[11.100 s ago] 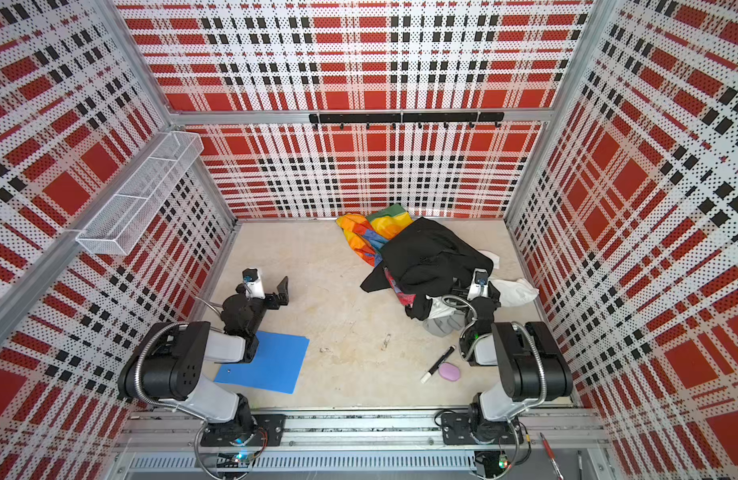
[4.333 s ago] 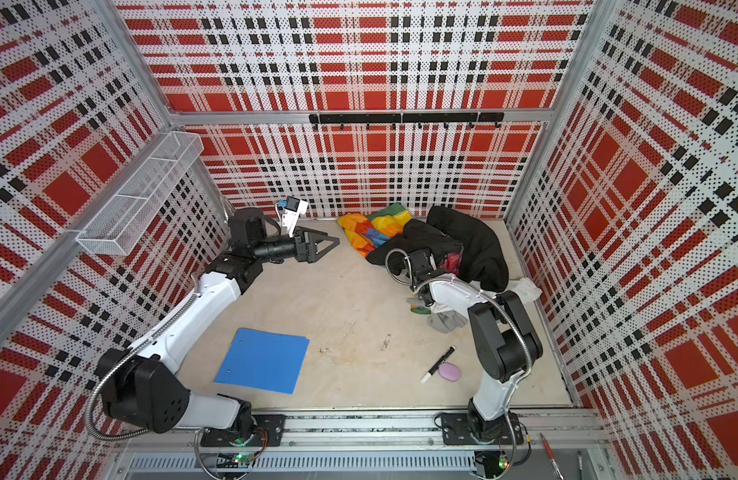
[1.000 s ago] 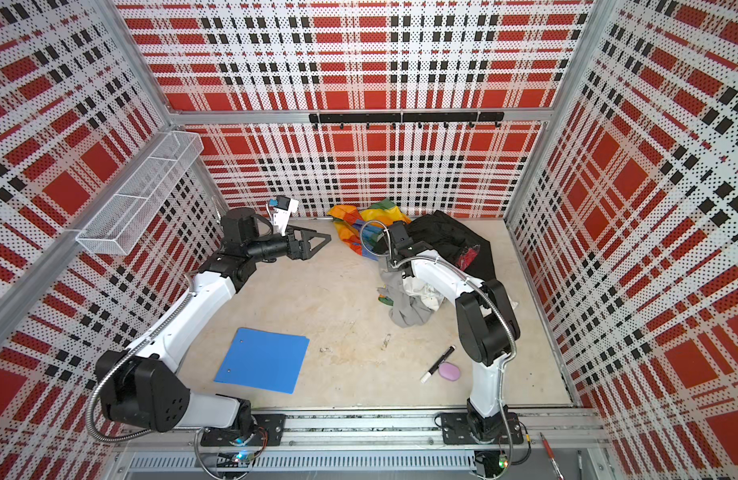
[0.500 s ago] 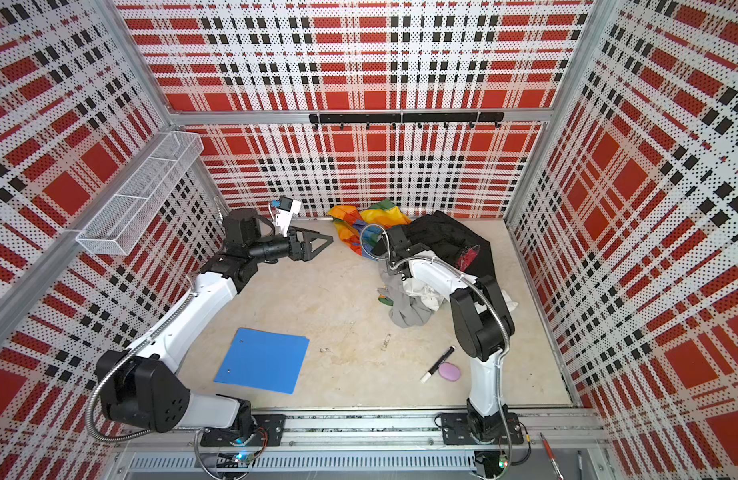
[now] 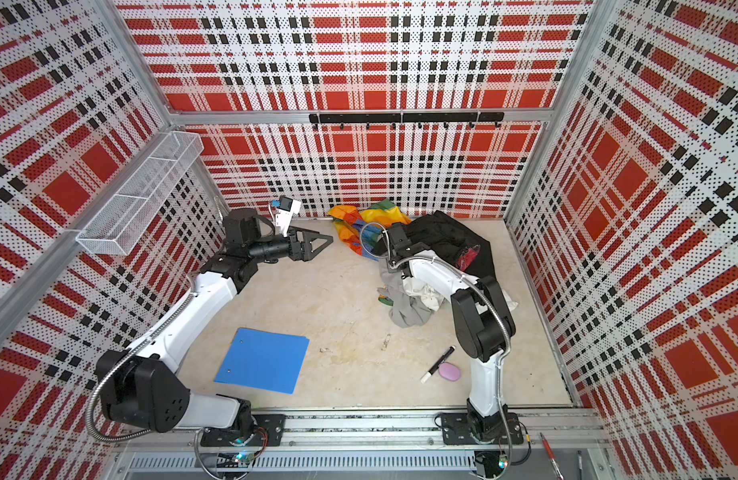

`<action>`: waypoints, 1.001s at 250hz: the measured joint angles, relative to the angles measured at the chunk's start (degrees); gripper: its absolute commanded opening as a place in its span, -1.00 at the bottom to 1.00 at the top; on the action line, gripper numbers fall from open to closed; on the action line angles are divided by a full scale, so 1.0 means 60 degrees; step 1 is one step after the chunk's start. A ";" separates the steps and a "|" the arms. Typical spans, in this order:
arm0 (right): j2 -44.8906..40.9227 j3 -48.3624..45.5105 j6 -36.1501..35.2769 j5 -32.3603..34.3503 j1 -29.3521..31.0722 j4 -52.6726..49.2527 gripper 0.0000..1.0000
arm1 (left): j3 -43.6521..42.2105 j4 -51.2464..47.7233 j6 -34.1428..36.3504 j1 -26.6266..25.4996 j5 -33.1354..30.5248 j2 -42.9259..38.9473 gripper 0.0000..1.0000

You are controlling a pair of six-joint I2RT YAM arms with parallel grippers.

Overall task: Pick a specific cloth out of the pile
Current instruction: 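Reach the right gripper into the pile and grasp the light grey cloth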

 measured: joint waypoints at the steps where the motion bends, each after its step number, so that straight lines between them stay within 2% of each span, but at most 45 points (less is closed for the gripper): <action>1: -0.0018 0.0000 0.0000 0.0004 0.0000 0.0004 -0.82 | 0.0000 0.0000 0.0000 0.0000 0.0000 0.0000 0.98; 115: -0.1953 0.0004 -0.0106 0.0051 0.0222 0.0138 -0.85 | 0.0000 0.0062 -0.0106 -0.0007 0.0073 0.0004 0.99; 250: -0.2594 0.0823 -0.0244 0.0025 0.0270 -0.0229 -0.87 | -0.0004 0.0189 -0.0131 -0.0058 0.0120 0.0004 0.98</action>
